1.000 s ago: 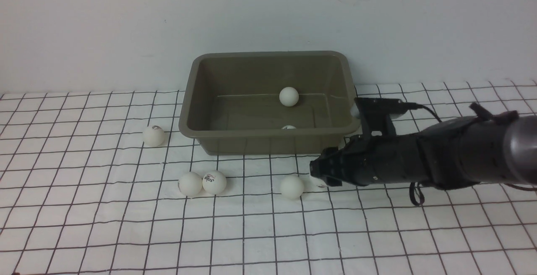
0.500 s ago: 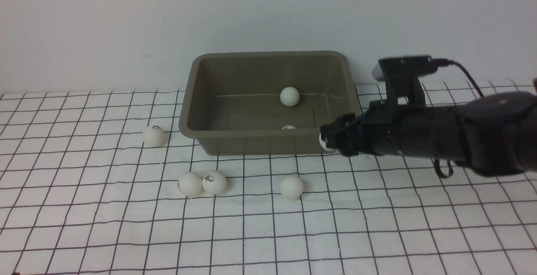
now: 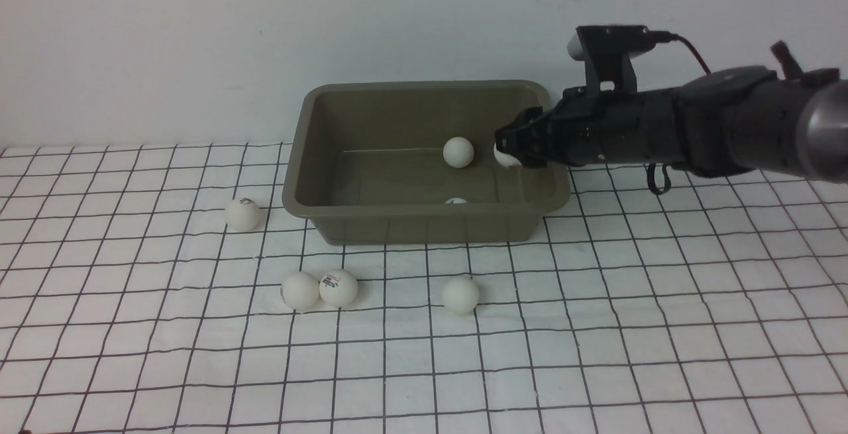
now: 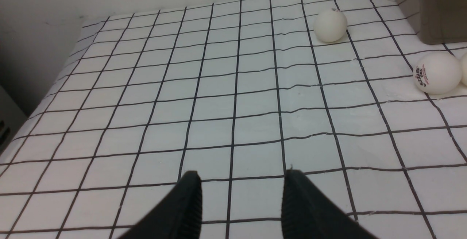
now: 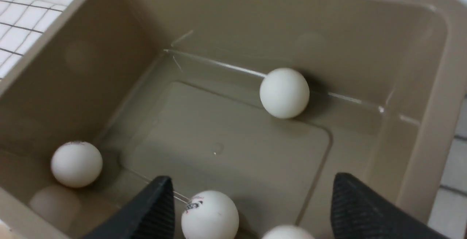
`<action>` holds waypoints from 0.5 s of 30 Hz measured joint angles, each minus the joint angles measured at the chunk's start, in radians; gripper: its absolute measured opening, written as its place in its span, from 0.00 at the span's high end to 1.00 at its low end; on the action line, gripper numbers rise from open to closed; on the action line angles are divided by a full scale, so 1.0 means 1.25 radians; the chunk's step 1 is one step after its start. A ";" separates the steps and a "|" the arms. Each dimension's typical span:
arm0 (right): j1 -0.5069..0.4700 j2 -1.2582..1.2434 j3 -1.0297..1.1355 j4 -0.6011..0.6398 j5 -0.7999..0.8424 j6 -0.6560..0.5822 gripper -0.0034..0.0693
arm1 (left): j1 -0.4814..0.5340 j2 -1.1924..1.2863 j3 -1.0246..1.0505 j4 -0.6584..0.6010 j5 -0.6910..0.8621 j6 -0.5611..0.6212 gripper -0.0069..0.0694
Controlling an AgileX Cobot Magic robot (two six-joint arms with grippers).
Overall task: Put the table tennis balls into the box on the white checkered tablecloth.
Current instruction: 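Release the ping pong ball into the bin and lift the gripper away, then reach for and grasp a ping pong ball on the table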
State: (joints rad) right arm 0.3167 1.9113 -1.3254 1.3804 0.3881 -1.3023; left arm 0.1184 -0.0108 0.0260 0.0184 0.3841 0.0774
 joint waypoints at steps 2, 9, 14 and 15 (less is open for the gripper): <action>0.000 -0.051 0.000 -0.044 0.009 0.021 0.21 | 0.000 0.000 0.000 0.000 0.000 0.000 0.54; -0.001 -0.200 0.012 -0.293 0.068 0.208 0.21 | 0.000 0.000 0.000 0.000 0.000 0.000 0.54; -0.001 -0.307 0.102 -0.549 0.135 0.442 0.21 | 0.000 0.000 0.000 0.000 0.000 0.000 0.54; 0.000 -0.322 0.129 -0.574 0.143 0.478 0.21 | 0.000 0.000 0.000 0.000 0.000 0.000 0.54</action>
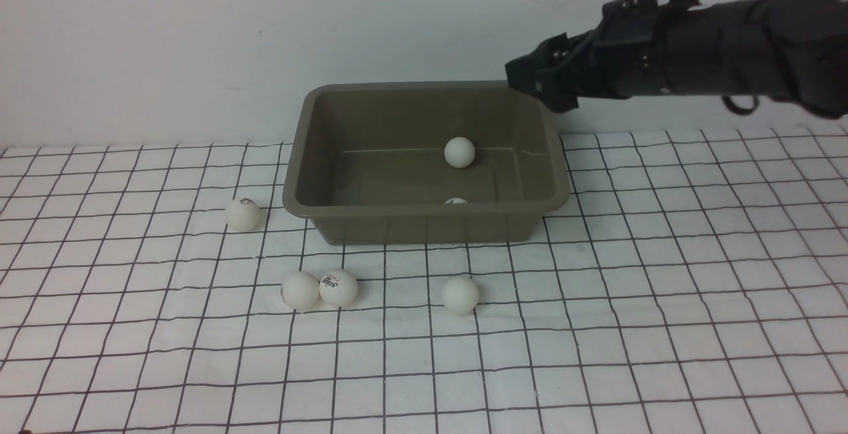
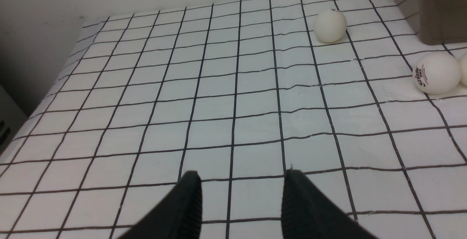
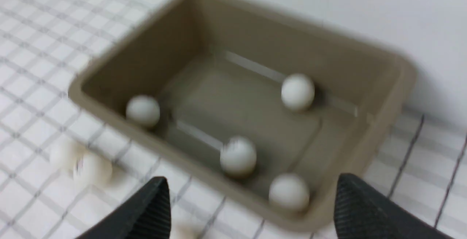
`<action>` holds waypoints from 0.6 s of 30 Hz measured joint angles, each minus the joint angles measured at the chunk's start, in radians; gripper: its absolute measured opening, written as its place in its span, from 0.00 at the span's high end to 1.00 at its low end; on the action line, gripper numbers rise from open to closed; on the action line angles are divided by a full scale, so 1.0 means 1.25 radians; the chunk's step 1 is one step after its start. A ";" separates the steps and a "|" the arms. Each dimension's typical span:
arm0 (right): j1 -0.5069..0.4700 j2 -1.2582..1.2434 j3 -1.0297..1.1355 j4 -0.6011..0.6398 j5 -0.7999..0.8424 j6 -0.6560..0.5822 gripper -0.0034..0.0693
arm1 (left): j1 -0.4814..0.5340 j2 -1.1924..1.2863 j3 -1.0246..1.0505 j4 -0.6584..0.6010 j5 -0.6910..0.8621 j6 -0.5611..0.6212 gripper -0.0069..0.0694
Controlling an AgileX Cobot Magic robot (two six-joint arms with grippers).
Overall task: Put the table tennis balls into the box on the white checkered tablecloth.
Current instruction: 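Reach for and grasp a ping pong ball on the table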
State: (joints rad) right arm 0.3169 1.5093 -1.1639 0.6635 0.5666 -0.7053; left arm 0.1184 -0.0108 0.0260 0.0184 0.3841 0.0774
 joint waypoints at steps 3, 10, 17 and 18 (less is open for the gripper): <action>0.016 -0.032 0.076 -0.030 -0.001 0.035 0.21 | 0.000 0.000 0.000 0.000 0.000 0.000 0.54; 0.097 -0.060 0.231 -0.018 -0.077 0.048 0.21 | 0.000 0.000 0.000 0.000 0.000 0.000 0.54; 0.223 -0.035 0.312 0.007 -0.239 0.045 0.21 | 0.000 0.000 0.000 0.000 0.000 0.000 0.54; 0.241 -0.020 0.312 0.010 -0.263 0.045 0.21 | 0.000 0.000 0.000 0.000 0.000 0.000 0.54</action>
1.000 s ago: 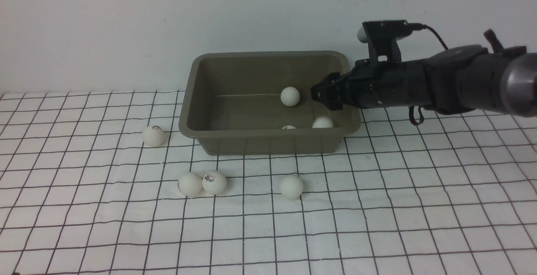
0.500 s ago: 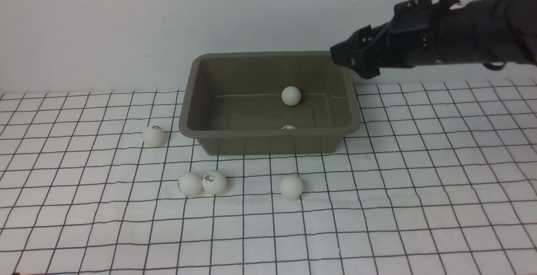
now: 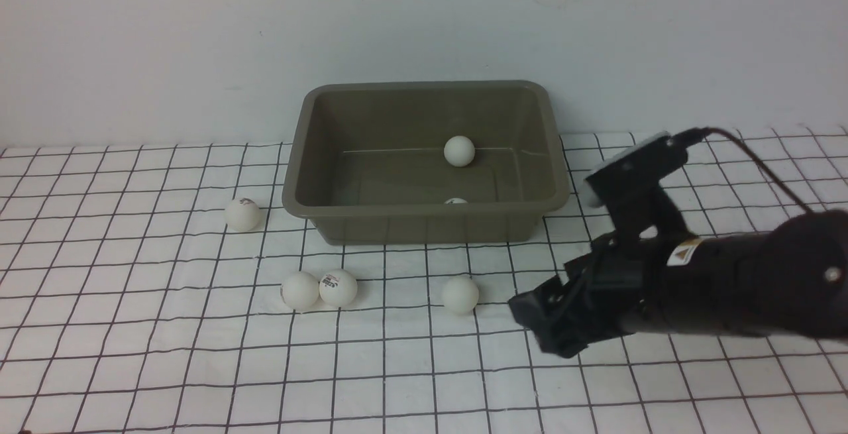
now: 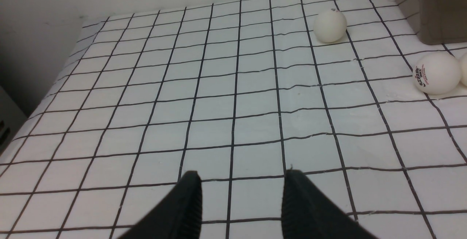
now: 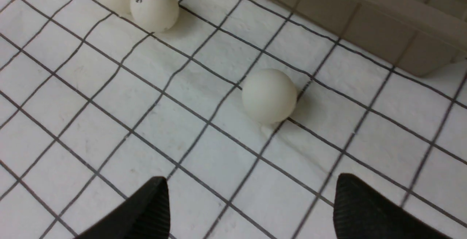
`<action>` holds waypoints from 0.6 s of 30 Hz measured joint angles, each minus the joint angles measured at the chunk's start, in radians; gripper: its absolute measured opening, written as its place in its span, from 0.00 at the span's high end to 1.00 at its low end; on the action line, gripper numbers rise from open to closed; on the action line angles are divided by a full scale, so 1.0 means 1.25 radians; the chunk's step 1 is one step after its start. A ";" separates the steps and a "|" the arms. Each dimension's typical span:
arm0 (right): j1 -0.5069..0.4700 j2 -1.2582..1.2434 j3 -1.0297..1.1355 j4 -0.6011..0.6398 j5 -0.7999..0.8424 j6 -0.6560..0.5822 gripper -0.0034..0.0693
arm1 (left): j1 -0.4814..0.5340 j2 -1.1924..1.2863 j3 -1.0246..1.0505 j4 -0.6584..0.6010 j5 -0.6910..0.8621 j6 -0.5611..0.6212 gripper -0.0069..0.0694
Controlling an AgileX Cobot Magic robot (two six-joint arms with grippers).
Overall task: Put the table tennis balls into the box on the white checkered tablecloth.
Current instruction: 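Reach for and grasp a ping pong ball on the table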
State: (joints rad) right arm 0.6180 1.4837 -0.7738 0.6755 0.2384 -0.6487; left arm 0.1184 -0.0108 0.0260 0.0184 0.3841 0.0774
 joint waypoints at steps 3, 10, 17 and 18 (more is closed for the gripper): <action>0.028 0.054 -0.014 0.009 -0.035 0.000 0.21 | 0.000 0.000 0.000 0.000 0.000 0.000 0.54; 0.034 0.173 -0.075 0.035 -0.067 0.001 0.21 | 0.000 0.000 0.000 0.000 0.000 0.000 0.54; 0.034 0.219 -0.121 0.091 -0.072 0.001 0.21 | 0.000 0.000 0.000 0.000 0.000 0.000 0.54; 0.034 0.225 -0.131 0.095 -0.072 0.001 0.21 | 0.000 0.000 0.000 0.000 0.000 0.000 0.54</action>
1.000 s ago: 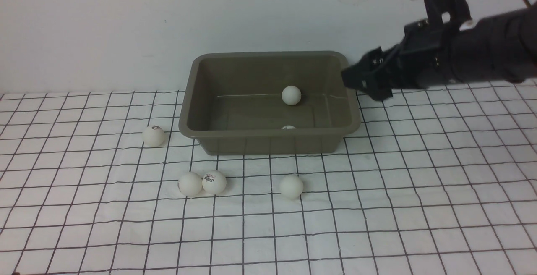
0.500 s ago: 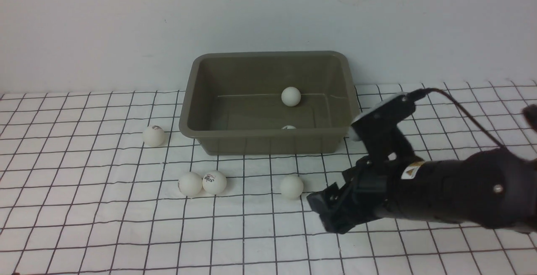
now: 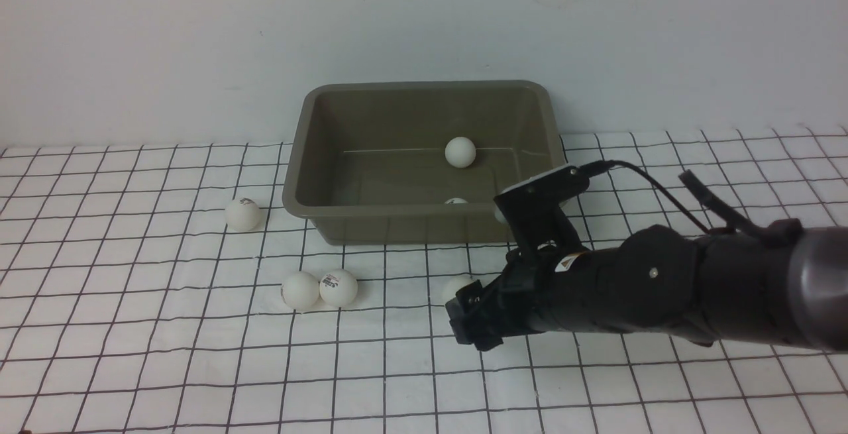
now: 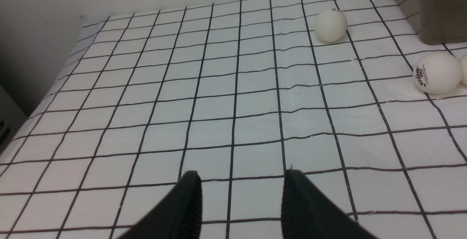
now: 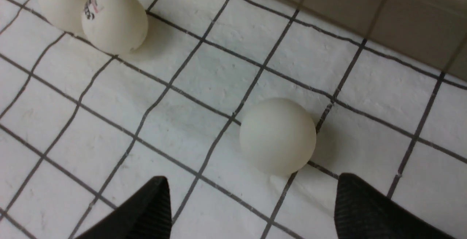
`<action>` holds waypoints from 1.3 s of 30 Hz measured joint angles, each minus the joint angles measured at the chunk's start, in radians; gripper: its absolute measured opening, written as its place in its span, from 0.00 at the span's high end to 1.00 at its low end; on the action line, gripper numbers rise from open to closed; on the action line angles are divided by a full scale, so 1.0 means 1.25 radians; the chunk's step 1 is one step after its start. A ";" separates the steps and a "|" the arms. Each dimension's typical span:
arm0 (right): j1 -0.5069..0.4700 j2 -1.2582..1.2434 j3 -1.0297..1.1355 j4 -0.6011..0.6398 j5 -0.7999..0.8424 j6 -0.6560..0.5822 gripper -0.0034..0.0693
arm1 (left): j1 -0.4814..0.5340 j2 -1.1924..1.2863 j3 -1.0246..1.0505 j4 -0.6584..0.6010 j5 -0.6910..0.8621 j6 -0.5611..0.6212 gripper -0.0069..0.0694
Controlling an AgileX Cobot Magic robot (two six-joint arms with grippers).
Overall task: Put the table tennis balls into the box on the white checkered tablecloth.
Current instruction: 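Reach for and grasp a ping pong ball on the table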
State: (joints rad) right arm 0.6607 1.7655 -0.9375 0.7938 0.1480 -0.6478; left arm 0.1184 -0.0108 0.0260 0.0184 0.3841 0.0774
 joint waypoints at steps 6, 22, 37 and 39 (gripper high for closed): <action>0.000 0.026 -0.025 0.021 0.001 0.000 0.21 | 0.000 0.000 0.000 0.000 0.000 0.000 0.54; 0.000 0.062 -0.028 0.078 -0.024 0.000 0.23 | 0.000 0.000 0.000 0.000 0.000 0.000 0.54; 0.001 0.109 -0.099 0.080 0.018 0.000 0.27 | 0.000 0.000 0.000 0.000 0.000 0.000 0.54; 0.001 0.110 -0.099 0.080 0.020 0.000 0.27 | 0.000 0.000 0.000 0.000 0.000 0.000 0.54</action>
State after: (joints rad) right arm 0.6619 1.9029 -1.0612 0.8940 0.1725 -0.6478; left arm 0.1184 -0.0108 0.0260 0.0184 0.3841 0.0774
